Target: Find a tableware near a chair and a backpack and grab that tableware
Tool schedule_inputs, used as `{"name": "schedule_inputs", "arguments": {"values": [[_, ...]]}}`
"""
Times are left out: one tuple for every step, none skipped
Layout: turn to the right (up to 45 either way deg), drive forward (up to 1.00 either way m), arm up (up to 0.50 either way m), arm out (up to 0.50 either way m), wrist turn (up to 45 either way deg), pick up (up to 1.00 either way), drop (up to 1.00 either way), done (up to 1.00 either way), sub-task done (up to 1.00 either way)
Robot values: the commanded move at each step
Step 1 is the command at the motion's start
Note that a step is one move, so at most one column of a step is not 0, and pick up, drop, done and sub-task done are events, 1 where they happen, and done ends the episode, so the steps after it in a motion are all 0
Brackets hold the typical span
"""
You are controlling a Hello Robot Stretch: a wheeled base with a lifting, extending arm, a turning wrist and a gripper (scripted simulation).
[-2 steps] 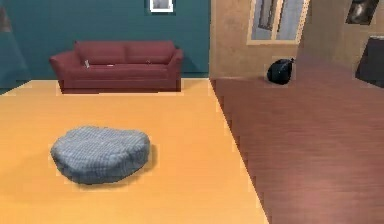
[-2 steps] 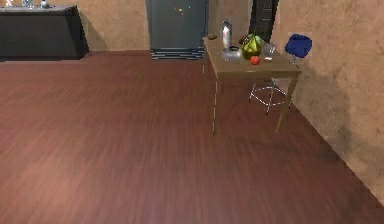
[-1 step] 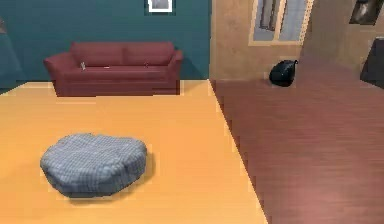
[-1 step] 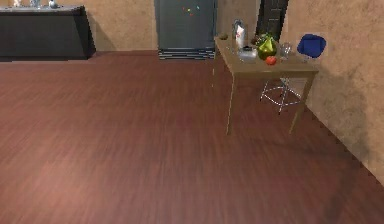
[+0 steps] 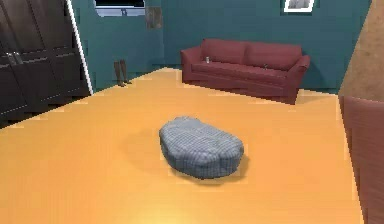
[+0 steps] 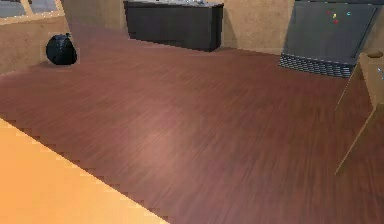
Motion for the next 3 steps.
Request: {"name": "schedule_inputs", "arguments": {"values": [[0.0,0.55,0.0,0.0,0.0,0.0,0.0,0.0,0.0],[-45.0,0.0,0.0,0.0,0.0,0.0,0.0,0.0,0.0],[-24.0,0.0,0.0,0.0,0.0,0.0,0.0,0.0,0.0]]}}
